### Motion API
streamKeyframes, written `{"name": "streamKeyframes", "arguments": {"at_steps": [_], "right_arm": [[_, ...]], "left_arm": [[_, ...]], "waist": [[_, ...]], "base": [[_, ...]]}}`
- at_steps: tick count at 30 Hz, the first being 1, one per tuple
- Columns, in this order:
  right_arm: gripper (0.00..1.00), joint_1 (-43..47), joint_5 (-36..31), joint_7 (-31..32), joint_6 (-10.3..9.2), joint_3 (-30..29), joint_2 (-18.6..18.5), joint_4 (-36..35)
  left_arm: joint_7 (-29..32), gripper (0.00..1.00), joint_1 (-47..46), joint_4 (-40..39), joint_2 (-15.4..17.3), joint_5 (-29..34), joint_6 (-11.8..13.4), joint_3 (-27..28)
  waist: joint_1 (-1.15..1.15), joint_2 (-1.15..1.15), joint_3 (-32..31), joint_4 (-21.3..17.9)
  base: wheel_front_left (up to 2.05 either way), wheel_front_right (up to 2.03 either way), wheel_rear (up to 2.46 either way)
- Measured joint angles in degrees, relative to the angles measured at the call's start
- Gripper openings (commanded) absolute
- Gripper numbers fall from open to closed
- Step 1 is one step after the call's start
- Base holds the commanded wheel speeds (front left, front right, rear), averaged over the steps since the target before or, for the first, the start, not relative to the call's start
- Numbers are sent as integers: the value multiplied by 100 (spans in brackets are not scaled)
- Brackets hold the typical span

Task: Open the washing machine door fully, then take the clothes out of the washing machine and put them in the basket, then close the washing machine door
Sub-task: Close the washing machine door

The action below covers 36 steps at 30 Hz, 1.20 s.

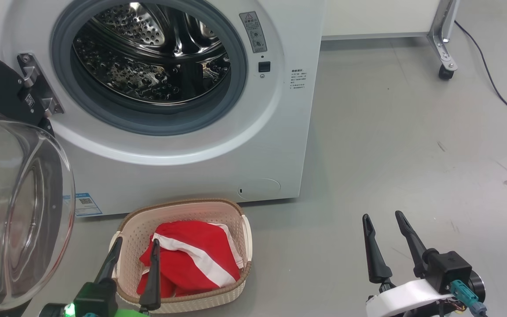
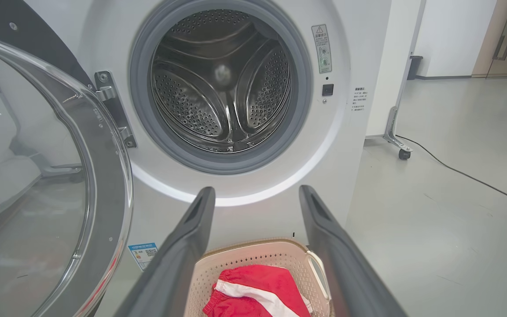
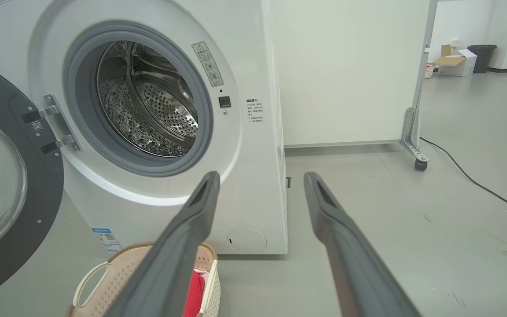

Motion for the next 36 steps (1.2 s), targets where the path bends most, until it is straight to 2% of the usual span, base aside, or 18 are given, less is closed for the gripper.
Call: {"name": "streamKeyframes", "arguments": {"at_steps": [9, 17, 36], "right_arm": [[100, 69, -3, 0, -8, -73, 0, 1], [100, 113, -30, 0, -5, -136, 1, 0], [100, 115, -71, 0, 57, -142, 4, -31]], "left_arm": [[54, 100, -1, 4, 0, 56, -2, -162], [71, 100, -6, 21, 0, 101, 8, -167], [44, 100, -20, 55, -3, 94, 59, -230]], "waist": [[0, 0, -22, 135], [0, 0, -40, 454], [0, 0, -30, 1791]], "base": [[0, 0, 0], [0, 0, 0], [0, 0, 0]]}}
